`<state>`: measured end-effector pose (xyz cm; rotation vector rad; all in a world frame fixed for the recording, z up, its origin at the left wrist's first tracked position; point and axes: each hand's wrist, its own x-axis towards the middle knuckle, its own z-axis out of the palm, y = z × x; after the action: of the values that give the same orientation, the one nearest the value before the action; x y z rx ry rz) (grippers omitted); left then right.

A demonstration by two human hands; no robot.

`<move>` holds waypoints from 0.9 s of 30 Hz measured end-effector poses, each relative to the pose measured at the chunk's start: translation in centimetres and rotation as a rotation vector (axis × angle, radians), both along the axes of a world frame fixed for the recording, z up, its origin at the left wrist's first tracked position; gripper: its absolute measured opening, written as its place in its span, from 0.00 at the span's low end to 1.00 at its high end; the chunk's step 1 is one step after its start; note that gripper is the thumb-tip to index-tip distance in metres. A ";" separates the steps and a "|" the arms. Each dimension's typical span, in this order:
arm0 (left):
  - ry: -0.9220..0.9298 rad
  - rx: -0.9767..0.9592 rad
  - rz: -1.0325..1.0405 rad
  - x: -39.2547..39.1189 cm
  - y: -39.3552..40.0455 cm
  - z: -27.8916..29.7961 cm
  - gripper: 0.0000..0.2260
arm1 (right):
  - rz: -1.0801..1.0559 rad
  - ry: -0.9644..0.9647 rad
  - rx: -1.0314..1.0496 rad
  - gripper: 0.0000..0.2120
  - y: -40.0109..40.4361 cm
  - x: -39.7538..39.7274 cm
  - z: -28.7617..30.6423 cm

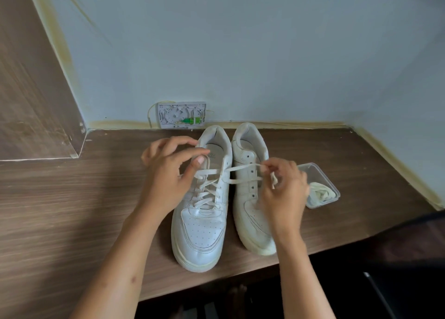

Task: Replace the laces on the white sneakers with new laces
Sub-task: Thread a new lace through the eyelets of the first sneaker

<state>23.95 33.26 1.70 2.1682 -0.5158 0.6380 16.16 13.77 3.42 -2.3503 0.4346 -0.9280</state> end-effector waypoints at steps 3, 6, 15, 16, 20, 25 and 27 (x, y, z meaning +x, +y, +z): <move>0.026 0.063 0.007 0.3 0.6 -0.3 0.11 | -0.154 -0.027 0.118 0.04 -1.8 -0.3 0.0; 0.037 0.105 -0.003 0.3 0.7 -0.5 0.12 | -0.164 -0.010 0.094 0.07 -0.9 -0.2 -0.1; 0.058 0.146 -0.030 0.2 0.7 -0.6 0.14 | 0.146 0.099 -0.155 0.03 2.8 0.5 -1.3; 0.062 0.148 -0.031 0.1 0.8 -0.5 0.14 | 0.109 0.087 -0.150 0.01 2.3 0.5 -1.1; 0.084 0.155 -0.049 0.0 1.0 -0.4 0.14 | -0.130 0.070 -0.061 0.03 -1.0 0.2 -0.3; 0.097 0.150 -0.058 0.0 1.0 -0.4 0.15 | -0.288 0.023 0.039 0.03 -3.3 -0.4 -0.4; 0.105 0.150 -0.063 0.0 1.0 -0.3 0.15 | -0.198 0.014 0.030 0.05 -2.5 -0.2 -0.5</move>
<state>23.91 34.22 1.40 2.3022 -0.5898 0.4605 15.95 11.28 2.93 -2.3185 0.6920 -0.9866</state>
